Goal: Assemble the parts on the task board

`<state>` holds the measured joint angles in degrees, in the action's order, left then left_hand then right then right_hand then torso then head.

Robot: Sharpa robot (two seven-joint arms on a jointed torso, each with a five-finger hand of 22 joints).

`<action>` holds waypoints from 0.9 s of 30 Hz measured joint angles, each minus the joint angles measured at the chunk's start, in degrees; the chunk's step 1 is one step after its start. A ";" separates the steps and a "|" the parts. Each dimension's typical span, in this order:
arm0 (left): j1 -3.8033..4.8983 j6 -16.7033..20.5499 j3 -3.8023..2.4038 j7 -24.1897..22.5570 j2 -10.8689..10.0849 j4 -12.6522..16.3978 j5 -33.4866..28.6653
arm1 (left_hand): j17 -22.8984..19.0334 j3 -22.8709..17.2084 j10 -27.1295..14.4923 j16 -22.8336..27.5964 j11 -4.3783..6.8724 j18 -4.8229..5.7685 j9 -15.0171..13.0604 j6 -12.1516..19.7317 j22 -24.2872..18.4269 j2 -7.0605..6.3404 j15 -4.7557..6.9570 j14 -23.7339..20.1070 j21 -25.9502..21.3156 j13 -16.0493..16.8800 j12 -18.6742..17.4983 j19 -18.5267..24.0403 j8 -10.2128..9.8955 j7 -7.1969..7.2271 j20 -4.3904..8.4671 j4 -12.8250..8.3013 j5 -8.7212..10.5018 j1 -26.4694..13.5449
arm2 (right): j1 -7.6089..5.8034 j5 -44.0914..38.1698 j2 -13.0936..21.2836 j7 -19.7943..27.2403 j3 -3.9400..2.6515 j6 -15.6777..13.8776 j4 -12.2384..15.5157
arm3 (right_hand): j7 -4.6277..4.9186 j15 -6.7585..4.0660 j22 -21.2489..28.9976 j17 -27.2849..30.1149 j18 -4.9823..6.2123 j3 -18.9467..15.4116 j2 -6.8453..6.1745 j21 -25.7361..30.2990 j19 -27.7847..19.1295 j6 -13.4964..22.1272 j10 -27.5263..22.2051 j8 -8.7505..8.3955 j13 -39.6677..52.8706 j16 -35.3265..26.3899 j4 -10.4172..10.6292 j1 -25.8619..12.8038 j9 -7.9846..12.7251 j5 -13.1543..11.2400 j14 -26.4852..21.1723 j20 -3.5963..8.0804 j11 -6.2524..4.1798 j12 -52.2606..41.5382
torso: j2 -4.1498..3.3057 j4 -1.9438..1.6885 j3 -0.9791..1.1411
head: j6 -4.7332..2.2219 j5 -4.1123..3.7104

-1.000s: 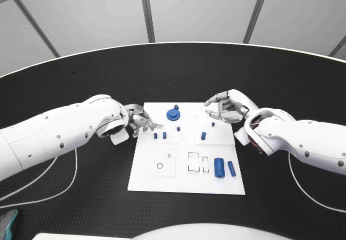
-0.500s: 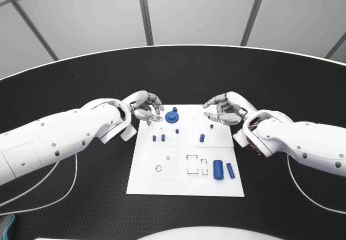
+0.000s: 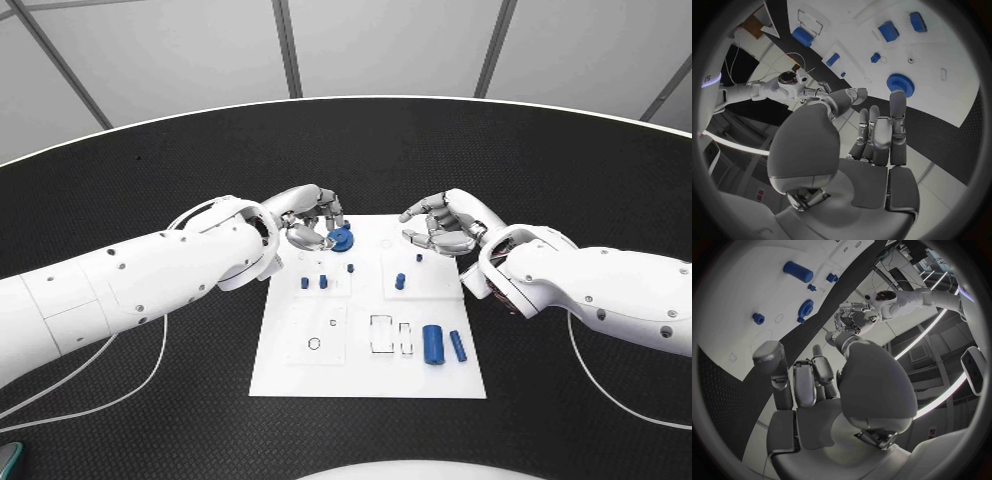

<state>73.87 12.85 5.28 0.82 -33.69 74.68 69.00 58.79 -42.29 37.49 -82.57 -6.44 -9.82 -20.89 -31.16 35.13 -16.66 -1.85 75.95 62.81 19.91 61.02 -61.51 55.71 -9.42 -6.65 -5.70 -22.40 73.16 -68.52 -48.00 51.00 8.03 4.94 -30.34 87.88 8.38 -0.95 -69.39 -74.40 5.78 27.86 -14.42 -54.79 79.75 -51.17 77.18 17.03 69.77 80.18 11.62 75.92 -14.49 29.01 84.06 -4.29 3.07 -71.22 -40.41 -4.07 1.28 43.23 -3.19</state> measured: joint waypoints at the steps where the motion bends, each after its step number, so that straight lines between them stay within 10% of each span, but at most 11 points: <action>1: 0.00 -0.13 0.00 0.38 0.36 -0.15 1.32 | 0.81 -0.10 0.00 -0.43 0.00 0.00 0.17 0.00 0.14 0.00 0.06 0.65 0.26 -0.21 0.00 0.00 0.00 0.00 0.00 -0.10 -0.22 0.00 | 0.00 0.00 -0.04 0.01 0.00 0.01 -0.01 | 0.00 0.00 0.00 0.00 0.00 0.00 0.00 0.00 0.00 0.00 0.00 0.00 0.00 0.00 0.00 0.00 0.00 0.00 0.00 0.00 0.00 0.00 | 0.01 -0.01 -0.01 | -0.06 -0.05; 27: -1.28 -6.49 0.36 3.78 8.27 -5.49 13.39 | 2.10 0.56 0.22 -1.12 0.19 0.01 1.94 -1.05 1.93 0.05 -0.13 2.07 1.58 -2.00 -0.69 -1.47 -1.33 -0.20 -0.21 -0.39 -0.41 -2.57 | 0.01 0.00 -0.84 0.57 -0.01 -1.21 -0.46 | 0.00 0.00 0.00 0.00 0.00 0.00 0.00 0.00 0.00 0.00 -0.16 0.00 -0.12 0.00 0.00 0.00 -0.01 0.00 0.00 0.00 0.17 0.00 | -0.01 0.04 -0.05 | -0.18 -1.46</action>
<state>72.59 6.36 5.65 4.60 -25.42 69.19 82.39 60.89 -41.73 37.70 -83.69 -6.25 -9.81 -18.95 -32.21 37.06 -16.61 -1.98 78.02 64.40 17.91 60.32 -62.97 54.38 -9.62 -6.86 -6.09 -22.80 70.59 -68.52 -48.00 50.16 8.60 4.93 -31.54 87.42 8.38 -0.95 -69.40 -74.40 5.77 27.86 -14.42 -54.79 79.75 -51.17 77.02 17.03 69.65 80.18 11.62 75.92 -14.50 29.01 84.06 -4.29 3.24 -71.22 -40.41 -4.03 1.22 43.05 -4.65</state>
